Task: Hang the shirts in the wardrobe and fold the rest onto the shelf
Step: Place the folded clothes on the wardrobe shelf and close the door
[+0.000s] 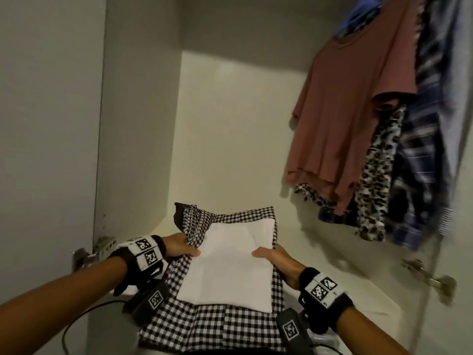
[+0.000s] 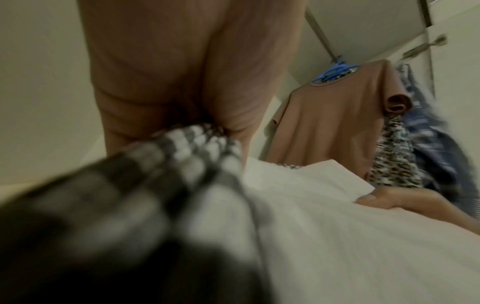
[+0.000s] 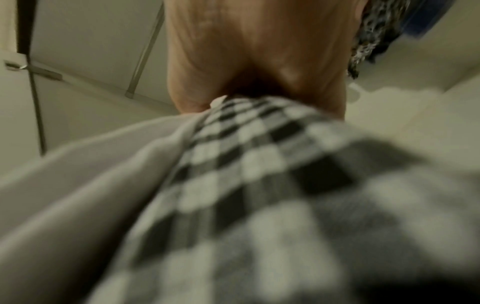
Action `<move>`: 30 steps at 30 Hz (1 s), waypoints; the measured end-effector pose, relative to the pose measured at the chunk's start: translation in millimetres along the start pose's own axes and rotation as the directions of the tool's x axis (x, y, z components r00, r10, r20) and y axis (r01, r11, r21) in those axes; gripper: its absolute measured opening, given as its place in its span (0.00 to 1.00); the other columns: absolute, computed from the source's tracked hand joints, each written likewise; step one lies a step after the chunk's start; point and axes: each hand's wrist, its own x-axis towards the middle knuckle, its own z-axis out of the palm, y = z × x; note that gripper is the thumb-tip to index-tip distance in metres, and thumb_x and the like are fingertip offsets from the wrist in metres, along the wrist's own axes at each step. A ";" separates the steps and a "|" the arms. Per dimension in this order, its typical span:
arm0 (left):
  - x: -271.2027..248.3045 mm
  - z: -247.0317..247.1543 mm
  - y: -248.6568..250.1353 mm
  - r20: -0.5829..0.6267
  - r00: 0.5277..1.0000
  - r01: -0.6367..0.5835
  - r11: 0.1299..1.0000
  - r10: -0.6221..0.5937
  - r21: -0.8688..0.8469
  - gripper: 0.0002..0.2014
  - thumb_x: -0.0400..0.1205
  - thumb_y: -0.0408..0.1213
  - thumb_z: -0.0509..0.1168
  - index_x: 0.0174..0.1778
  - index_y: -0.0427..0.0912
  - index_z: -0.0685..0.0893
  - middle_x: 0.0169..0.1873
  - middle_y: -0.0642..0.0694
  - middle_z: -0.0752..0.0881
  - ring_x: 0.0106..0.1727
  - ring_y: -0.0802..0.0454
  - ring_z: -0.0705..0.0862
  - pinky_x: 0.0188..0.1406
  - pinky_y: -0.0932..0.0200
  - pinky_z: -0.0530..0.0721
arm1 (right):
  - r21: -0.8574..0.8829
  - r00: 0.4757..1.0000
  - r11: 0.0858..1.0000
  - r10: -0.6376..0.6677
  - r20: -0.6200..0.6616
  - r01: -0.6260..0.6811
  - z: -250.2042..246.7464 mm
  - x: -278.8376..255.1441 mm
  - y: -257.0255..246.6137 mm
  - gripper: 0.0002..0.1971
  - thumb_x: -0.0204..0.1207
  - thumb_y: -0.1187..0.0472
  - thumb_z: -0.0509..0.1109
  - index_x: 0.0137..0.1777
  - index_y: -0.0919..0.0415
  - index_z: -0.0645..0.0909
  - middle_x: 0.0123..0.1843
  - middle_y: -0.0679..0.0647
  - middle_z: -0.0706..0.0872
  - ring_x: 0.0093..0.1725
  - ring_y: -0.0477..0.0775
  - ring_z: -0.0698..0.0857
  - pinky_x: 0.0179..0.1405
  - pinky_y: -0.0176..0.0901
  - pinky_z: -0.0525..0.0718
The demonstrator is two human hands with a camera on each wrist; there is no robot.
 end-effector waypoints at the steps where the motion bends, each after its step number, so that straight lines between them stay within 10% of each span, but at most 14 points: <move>1: 12.9 -12.7 -1.3 0.002 1.000 0.026 0.999 -0.026 0.034 0.27 0.81 0.36 0.67 0.74 0.33 0.69 0.72 0.41 0.74 0.72 0.42 0.74 0.72 0.53 0.71 | 0.019 0.999 1.000 0.017 0.035 -0.018 1.2 16.5 -3.6 0.18 0.77 0.64 0.68 0.67 0.62 0.78 0.60 0.56 0.88 0.58 0.56 0.87 0.56 0.44 0.84; 7: 57.6 -92.5 -5.3 -0.371 0.929 -0.012 1.000 0.001 -0.027 0.55 0.58 0.63 0.76 0.76 0.34 0.66 0.71 0.39 0.74 0.71 0.42 0.74 0.72 0.51 0.71 | 0.047 0.992 0.999 0.010 0.129 -0.016 4.0 133.8 -27.3 0.26 0.71 0.58 0.75 0.69 0.62 0.77 0.60 0.59 0.87 0.58 0.60 0.87 0.52 0.50 0.85; 10: 45.3 -76.6 -5.5 -0.197 0.980 0.021 0.977 0.022 0.213 0.59 0.60 0.71 0.72 0.79 0.36 0.62 0.76 0.42 0.69 0.75 0.46 0.70 0.75 0.57 0.66 | -0.168 0.977 0.977 0.157 0.147 -0.132 18.8 178.4 3.8 0.57 0.61 0.42 0.81 0.83 0.59 0.51 0.78 0.59 0.71 0.72 0.61 0.75 0.68 0.58 0.77; 13: 32.4 -23.1 -19.0 0.056 0.981 0.148 0.901 -0.187 0.407 0.51 0.72 0.56 0.73 0.83 0.40 0.50 0.82 0.43 0.56 0.82 0.47 0.56 0.76 0.62 0.55 | -0.347 0.984 0.927 0.169 0.053 -0.140 46.6 170.8 28.6 0.47 0.81 0.41 0.59 0.81 0.62 0.29 0.85 0.59 0.48 0.82 0.61 0.57 0.79 0.48 0.60; 16: 29.4 14.9 -37.0 0.035 0.951 0.214 0.732 -0.308 0.647 0.66 0.63 0.71 0.69 0.82 0.44 0.34 0.81 0.33 0.42 0.82 0.33 0.42 0.78 0.34 0.45 | -0.652 0.998 0.758 0.046 0.039 -0.010 53.7 143.0 22.4 0.57 0.67 0.20 0.47 0.79 0.59 0.24 0.84 0.64 0.37 0.83 0.64 0.43 0.82 0.51 0.47; 18: 30.5 28.4 -43.6 -0.108 0.935 0.321 0.675 -0.339 0.664 0.55 0.73 0.60 0.69 0.82 0.50 0.35 0.82 0.35 0.41 0.81 0.30 0.42 0.73 0.22 0.48 | -0.731 0.986 0.671 -0.001 0.165 0.123 54.7 127.8 15.1 0.70 0.42 0.09 0.42 0.80 0.49 0.24 0.83 0.59 0.31 0.83 0.63 0.35 0.82 0.56 0.43; 20: 30.7 34.2 -44.7 -0.160 0.932 0.346 0.670 -0.325 0.657 0.47 0.79 0.52 0.66 0.82 0.53 0.37 0.82 0.37 0.42 0.81 0.31 0.43 0.72 0.21 0.51 | -0.806 0.932 0.530 0.077 0.355 0.263 58.8 120.3 12.9 0.64 0.48 0.12 0.52 0.80 0.40 0.29 0.84 0.56 0.32 0.83 0.62 0.35 0.82 0.58 0.45; 23: 34.9 28.8 -45.1 -0.149 0.929 0.348 0.663 -0.338 0.663 0.45 0.80 0.51 0.66 0.82 0.54 0.39 0.82 0.38 0.43 0.82 0.32 0.44 0.73 0.22 0.52 | -0.899 0.903 0.271 0.164 0.396 0.345 69.9 113.8 13.7 0.43 0.81 0.47 0.64 0.81 0.41 0.32 0.84 0.59 0.33 0.82 0.69 0.40 0.80 0.61 0.51; 25: 42.7 24.0 -48.4 -0.158 0.921 0.366 0.653 -0.355 0.663 0.45 0.80 0.50 0.66 0.82 0.54 0.40 0.82 0.39 0.44 0.82 0.32 0.44 0.73 0.23 0.52 | -0.919 0.924 0.196 0.106 0.367 0.342 76.4 120.2 12.4 0.40 0.83 0.62 0.60 0.82 0.42 0.34 0.85 0.60 0.39 0.82 0.68 0.48 0.79 0.58 0.57; 30: 74.6 4.1 -58.7 -0.121 0.932 0.325 0.641 -0.341 0.696 0.47 0.78 0.49 0.68 0.83 0.47 0.42 0.81 0.33 0.51 0.81 0.32 0.49 0.77 0.29 0.53 | -0.919 0.909 0.154 0.160 0.385 0.362 79.9 156.1 -1.9 0.40 0.82 0.59 0.62 0.83 0.47 0.38 0.82 0.63 0.56 0.79 0.63 0.62 0.78 0.48 0.62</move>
